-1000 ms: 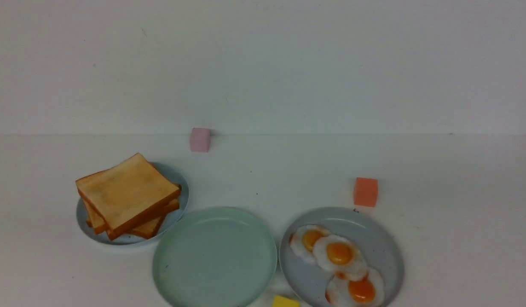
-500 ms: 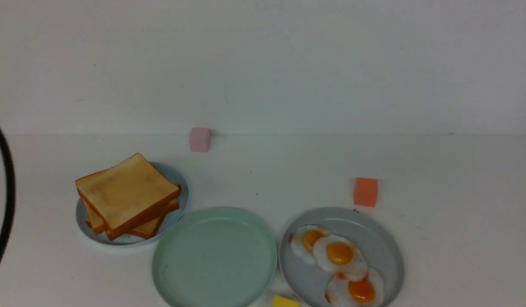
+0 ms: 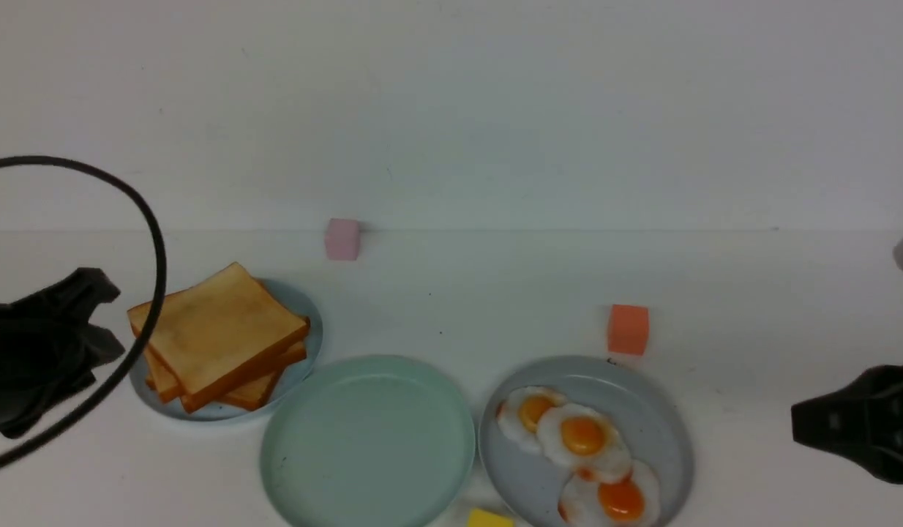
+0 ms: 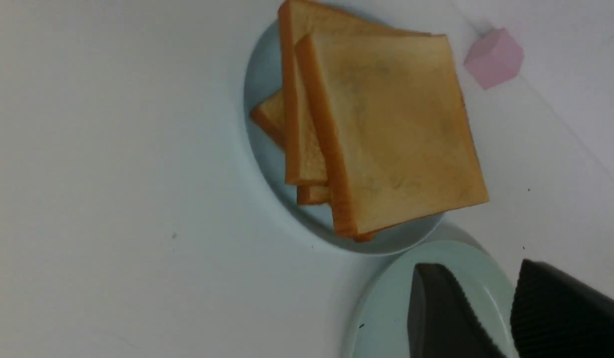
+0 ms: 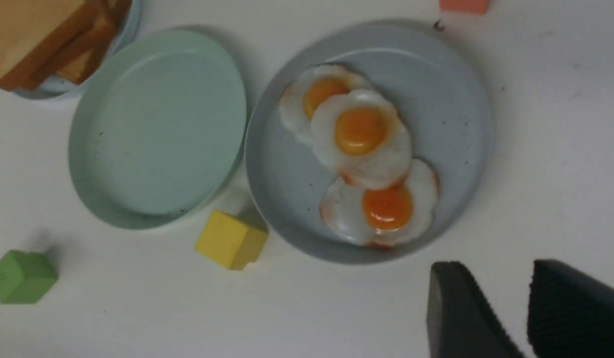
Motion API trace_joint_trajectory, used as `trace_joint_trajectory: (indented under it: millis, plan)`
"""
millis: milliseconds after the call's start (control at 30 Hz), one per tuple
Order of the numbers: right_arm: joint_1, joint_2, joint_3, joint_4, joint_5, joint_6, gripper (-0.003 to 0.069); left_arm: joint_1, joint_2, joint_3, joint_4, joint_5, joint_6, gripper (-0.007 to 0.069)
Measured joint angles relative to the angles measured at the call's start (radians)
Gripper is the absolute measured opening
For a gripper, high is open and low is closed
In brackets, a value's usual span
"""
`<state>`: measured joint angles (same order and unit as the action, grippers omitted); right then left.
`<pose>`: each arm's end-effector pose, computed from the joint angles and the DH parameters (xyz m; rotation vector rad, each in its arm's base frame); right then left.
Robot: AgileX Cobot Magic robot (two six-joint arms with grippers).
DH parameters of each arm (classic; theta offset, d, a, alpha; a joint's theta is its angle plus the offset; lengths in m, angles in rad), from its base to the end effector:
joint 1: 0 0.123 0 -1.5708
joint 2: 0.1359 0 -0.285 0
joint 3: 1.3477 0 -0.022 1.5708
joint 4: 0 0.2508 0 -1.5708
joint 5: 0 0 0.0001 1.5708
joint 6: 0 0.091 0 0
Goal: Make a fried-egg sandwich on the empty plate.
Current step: Use the left arm to grab a slice of bread
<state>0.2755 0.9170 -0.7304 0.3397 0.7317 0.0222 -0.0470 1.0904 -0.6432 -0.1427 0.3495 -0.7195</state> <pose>0.1603 0.0664 0.3038 -0.1053 2.4096 0.5282 0.2149 -0.0146 0.2644 -0.8911 2.1550 -0.5194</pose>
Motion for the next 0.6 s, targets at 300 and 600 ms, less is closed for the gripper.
trace_joint_trajectory:
  millis: [300, 600]
  plan:
    - [0.0, 0.032, -0.033, 0.04, -0.003, -0.022, 0.0241, 0.109, 0.306, -0.253, -0.011, 0.187, 0.041, 0.0311]
    - [0.003, 0.059, -0.033, 0.057, -0.005, -0.028, 0.0241, 0.113, 0.531, -0.424, -0.154, 0.21, 0.214, 0.0354]
